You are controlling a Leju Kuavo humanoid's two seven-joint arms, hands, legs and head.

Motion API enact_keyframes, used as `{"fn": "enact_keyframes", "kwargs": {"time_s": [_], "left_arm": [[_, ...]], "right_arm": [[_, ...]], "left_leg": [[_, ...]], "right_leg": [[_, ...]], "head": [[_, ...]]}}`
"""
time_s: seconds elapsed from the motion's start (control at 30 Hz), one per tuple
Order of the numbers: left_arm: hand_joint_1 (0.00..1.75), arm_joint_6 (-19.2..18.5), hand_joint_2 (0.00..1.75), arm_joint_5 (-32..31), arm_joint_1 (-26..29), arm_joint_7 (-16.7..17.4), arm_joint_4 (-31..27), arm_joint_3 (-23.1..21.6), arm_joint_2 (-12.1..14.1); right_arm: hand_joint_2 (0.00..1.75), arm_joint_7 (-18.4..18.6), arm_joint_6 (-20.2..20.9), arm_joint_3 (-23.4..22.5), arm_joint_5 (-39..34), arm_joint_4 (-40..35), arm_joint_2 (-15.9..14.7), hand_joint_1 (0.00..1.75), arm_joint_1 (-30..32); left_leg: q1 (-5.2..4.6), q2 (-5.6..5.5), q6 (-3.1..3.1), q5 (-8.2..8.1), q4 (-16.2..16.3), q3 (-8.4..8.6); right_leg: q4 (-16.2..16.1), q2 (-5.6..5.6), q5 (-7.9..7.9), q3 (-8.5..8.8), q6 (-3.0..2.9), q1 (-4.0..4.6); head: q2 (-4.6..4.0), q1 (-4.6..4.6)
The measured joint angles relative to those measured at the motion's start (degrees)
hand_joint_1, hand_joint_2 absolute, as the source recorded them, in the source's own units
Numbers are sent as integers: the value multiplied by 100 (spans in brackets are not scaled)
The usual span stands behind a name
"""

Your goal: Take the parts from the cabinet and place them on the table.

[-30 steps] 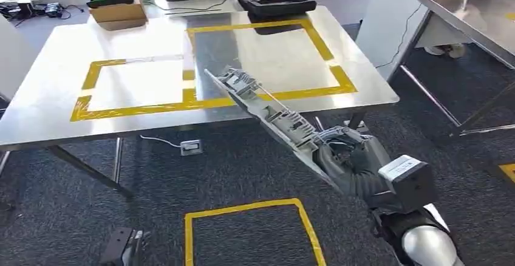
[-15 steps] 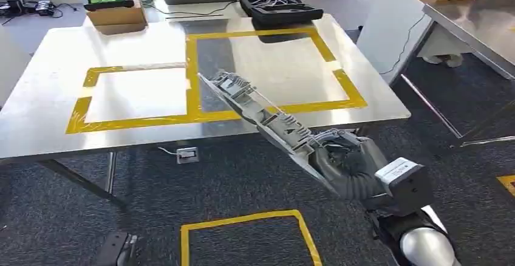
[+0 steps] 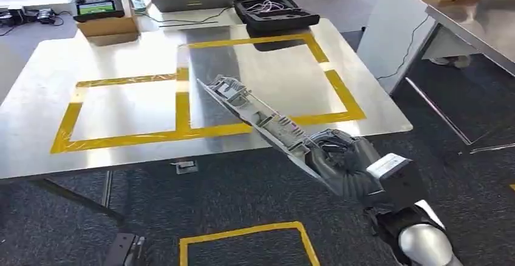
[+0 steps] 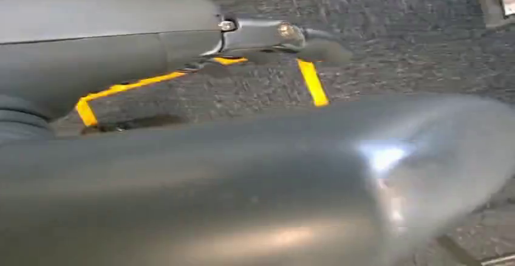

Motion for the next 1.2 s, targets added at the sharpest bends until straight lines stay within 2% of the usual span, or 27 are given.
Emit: {"fn": "enact_keyframes", "kwargs": {"time_s": [0.07, 0.1, 0.13, 0.17, 0.2, 0.23, 0.27, 0.3, 0.33, 0.37, 0.4, 0.43, 0.5, 0.67, 0.73, 0.87, 1.2], "left_arm": [[0, 0, 0, 0, 17, -2, 7, 0, 7], [0, 0, 0, 0, 39, -2, 13, 0, 11], [0, 0, 0, 0, 55, -2, 15, 0, 15], [0, 2, 0, 0, 66, -2, 15, 0, 30], [0, 2, 0, 0, 68, -2, 15, 0, 35], [0, 2, 0, 0, 68, -2, 17, 0, 52], [0, 2, 0, 0, 89, -2, 33, 0, 55], [0, 2, 0, 0, 71, 0, 50, -2, 57], [0, 2, 0, 0, 77, -2, 48, 0, 57], [0, 2, 0, 0, 99, 0, 48, 0, 57], [0, 2, 0, 0, 106, 2, 52, 0, 46], [0, 2, 0, 0, 99, 4, 55, 0, 50], [0, 31, 0, -59, 83, 44, 55, 0, 55], [0, 63, 0, -183, 91, 72, 66, -13, 48], [0, 63, 0, -190, 92, 44, 66, -15, 48], [0, 78, 0, -190, 99, 37, 74, -31, 42], [0, 109, 0, -155, 107, 35, 103, -33, 20]], "right_arm": [[175, -7, 9, 20, -4, 13, 0, 175, -3], [175, -4, 9, 28, -9, 28, 0, 175, 5], [175, -2, 9, 37, -9, 39, 0, 175, 21], [175, 0, 9, 46, -11, 39, 0, 175, 33], [175, -2, 9, 57, -15, 39, 0, 175, 35], [175, -2, 9, 70, -17, 39, 0, 175, 34], [175, -6, 9, 76, -17, 44, 0, 175, 26], [175, -2, 9, 83, -22, 48, 0, 175, 28], [175, -2, 2, 87, -30, 44, 0, 175, 22], [175, 0, 0, 96, -33, 42, 0, 175, 23], [175, 13, -9, 96, -35, 44, 0, 175, 29], [175, 15, -9, 101, -39, 44, -2, 175, 29], [175, 15, -9, 114, -46, 44, -2, 175, 23], [175, 15, -9, 129, -50, 44, -2, 175, 19], [175, 15, -9, 133, -50, 44, -2, 175, 19], [175, 15, -9, 140, -52, 44, -2, 175, 21], [175, 29, -22, 142, -37, 42, -2, 175, 24]], "left_leg": [[12, 3, -27, -388, 768, -534], [12, 4, -35, -490, 972, -723], [14, 4, -44, -427, 931, -786], [15, 6, -45, -237, 691, -755], [15, 6, -25, 90, 245, -630], [15, 7, -2, 485, -244, -484], [14, 14, 16, 896, -630, -443], [-17, 16, 48, 703, -682, -483], [-14, 17, 82, 806, -658, -461], [-17, 9, 94, 813, -675, -462], [-3, 4, 69, 845, -694, -461], [-7, -7, 76, 840, -693, -463], [-11, -31, 129, 804, -694, -456], [-12, -36, 173, 765, -695, -444], [-15, -36, 177, 763, -695, -436], [-15, -33, 178, 766, -695, -423], [-11, -31, 163, 775, -705, -390]], "right_leg": [[0, 4, -83, 74, -11, 2], [1, 13, -132, 130, -10, 2], [1, 22, -182, 197, -4, 2], [1, 27, -237, 272, 4, 1], [2, 29, -300, 365, 15, 1], [5, 32, -365, 460, 31, 1], [7, 25, -420, 461, 57, 7], [63, 38, -445, 462, 79, 28], [56, 45, -476, 441, 123, 35], [21, 43, -489, 449, 143, 37], [47, 39, -474, 455, 103, 49], [35, 38, -465, 454, 92, 50], [-16, 30, -470, 493, 90, 49], [-124, 26, -507, 556, 146, 49], [-132, 26, -505, 566, 183, 46], [-134, 26, -497, 572, 214, 45], [-122, 26, -496, 591, 216, 49]], "head": [[-2, 2], [-2, 0], [-2, 2], [-2, 0], [-2, 0], [-2, 2], [-2, -4], [-2, -11], [0, -13], [-2, -11], [-2, -9], [-2, -9], [0, -9], [-2, -9], [-2, -9], [-2, -9], [0, -9]]}}
